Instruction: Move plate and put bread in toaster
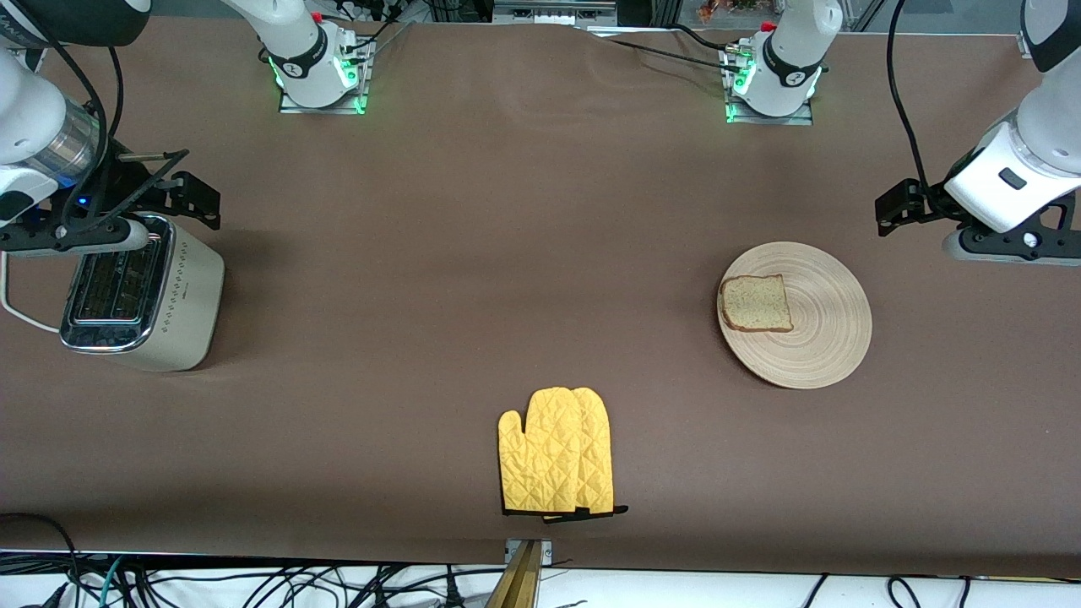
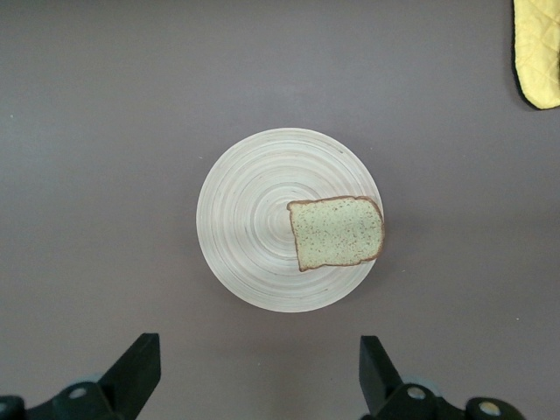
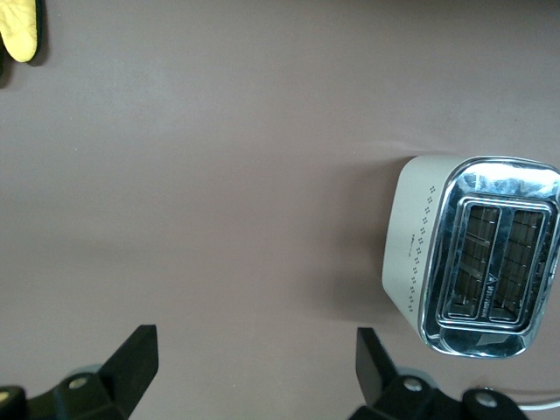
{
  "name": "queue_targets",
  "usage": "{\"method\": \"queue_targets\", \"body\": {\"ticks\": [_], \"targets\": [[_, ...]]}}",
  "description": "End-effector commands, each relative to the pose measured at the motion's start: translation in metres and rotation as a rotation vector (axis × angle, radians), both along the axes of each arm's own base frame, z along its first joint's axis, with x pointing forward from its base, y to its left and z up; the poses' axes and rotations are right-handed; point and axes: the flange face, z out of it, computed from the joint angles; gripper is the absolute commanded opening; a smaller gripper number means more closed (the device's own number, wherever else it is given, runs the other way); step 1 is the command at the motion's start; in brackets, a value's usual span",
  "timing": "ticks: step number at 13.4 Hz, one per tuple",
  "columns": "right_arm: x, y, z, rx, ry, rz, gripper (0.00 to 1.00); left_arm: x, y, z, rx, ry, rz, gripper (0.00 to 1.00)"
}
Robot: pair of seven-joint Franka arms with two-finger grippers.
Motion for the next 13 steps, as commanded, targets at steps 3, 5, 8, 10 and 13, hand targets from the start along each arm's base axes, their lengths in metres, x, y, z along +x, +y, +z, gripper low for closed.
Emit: {"method": "queue_targets", "body": {"ticks": [3, 5, 8, 10, 13], "targets": [[-0.0027, 0.0016, 0.0057, 0.003, -0.013, -0.012, 1.00, 0.0000, -0.0025, 0.0046, -0.021, 0.019, -0.010, 1.00], [-0.0029, 0.0016, 0.0056, 0.003, -0.011, -0.011, 1.00, -0.0012, -0.0022, 0.0038, -0.020, 0.029, -0.009, 1.00], [-0.0026, 0.0008, 0.0057, 0.003, -0.013, -0.012, 1.00, -0.0022, 0.0005, 0.0041, -0.019, 0.036, -0.004, 1.00], [-0.0026, 0.0008, 0.0057, 0.003, -0.013, -0.012, 1.00, -0.0023, -0.0003, 0.0041, -0.019, 0.036, -0.005, 1.00], [-0.0026, 0.0008, 0.0057, 0.003, -0.013, -0.012, 1.00, -0.0025, -0.0003, 0.0040, -0.018, 0.037, -0.005, 1.00]]}}
